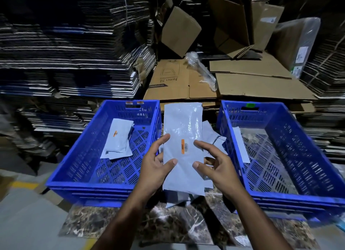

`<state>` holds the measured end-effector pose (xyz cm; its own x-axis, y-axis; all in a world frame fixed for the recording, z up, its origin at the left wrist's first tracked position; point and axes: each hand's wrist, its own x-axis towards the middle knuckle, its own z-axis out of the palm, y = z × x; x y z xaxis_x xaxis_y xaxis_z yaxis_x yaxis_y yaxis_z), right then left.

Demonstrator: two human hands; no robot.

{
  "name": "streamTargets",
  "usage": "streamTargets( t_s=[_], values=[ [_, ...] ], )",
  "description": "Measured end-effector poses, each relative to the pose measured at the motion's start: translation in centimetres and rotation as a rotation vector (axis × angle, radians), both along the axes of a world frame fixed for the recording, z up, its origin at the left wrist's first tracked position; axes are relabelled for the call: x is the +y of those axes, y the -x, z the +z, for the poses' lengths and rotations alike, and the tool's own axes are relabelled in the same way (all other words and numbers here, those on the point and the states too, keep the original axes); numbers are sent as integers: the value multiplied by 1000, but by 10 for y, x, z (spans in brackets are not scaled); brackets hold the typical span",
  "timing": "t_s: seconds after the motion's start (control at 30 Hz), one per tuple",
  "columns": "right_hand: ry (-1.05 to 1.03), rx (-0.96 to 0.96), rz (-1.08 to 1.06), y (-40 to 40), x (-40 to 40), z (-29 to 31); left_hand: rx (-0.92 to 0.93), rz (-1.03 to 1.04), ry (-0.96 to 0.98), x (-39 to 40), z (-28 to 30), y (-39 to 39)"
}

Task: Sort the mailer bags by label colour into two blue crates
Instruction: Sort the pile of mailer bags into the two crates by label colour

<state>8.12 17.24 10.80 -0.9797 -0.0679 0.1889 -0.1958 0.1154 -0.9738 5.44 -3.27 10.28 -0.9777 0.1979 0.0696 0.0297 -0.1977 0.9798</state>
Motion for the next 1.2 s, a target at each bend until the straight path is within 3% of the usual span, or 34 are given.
streamTargets(
  t_s=[0.2,0.27,0.43,0.57,0.7,0.97,1.07,1.2],
  values=[
    [-78,-4,96,38,-36,-2,29,142,132,-43,1,10],
    [-117,-4,98,60,-57,-5,50,237,359,-79,-9,22],
    [-296,-37,99,125,-135,-23,137,415,1281,-214,-54,76],
    [-490,-111,142,176,-206,-49,-4,364,1644,-291,-66,120],
    [-517,-221,133,212,-254,-72,4,223,1675,-308,-68,127],
    [-570,-320,120,259,-276,-101,121,216,1710,-311,-82,123],
    [-534,-276,57,242,-266,-88,138,222,1693,-313,-86,125],
    [-338,-159,-32,204,-235,-72,150,222,1691,-311,-87,123]
  ],
)
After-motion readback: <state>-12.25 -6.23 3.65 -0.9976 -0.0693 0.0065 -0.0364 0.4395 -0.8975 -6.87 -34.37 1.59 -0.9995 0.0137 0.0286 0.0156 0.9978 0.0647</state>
